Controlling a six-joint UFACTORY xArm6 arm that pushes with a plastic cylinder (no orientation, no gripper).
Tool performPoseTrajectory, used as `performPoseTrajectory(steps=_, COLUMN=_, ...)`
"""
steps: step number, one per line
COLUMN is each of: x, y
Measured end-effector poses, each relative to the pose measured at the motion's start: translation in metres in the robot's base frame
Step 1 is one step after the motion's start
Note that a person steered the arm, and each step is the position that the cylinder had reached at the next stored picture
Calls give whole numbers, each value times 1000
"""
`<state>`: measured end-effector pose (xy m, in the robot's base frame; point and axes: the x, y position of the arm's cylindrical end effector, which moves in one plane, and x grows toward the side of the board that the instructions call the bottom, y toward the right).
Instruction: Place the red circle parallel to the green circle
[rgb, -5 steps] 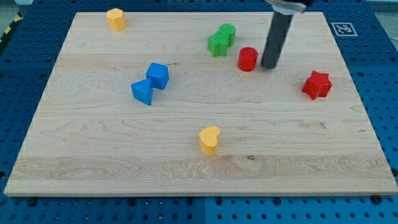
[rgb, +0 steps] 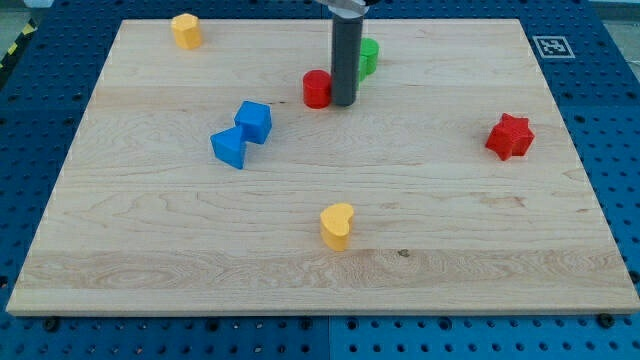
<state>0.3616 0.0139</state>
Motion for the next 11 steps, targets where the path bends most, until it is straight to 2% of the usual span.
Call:
performPoseTrajectory(steps=2, x=7, y=-54)
performPoseTrajectory(steps=5, x=-5, y=-68)
performPoseTrajectory(steps=11, x=-103, y=-85)
